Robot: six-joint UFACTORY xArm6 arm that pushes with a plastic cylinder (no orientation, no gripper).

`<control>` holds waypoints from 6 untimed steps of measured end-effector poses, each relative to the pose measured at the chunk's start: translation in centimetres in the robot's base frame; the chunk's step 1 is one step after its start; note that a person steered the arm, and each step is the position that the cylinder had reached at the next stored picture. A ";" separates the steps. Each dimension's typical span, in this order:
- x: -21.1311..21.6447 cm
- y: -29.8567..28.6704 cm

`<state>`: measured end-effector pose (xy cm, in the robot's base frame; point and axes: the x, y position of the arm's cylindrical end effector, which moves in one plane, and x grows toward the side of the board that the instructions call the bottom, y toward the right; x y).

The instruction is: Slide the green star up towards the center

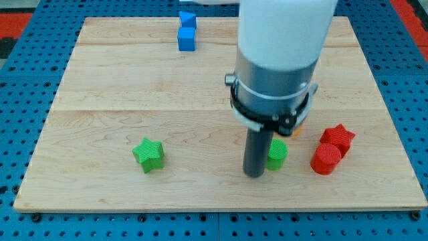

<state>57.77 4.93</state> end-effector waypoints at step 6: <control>-3.4 -10.0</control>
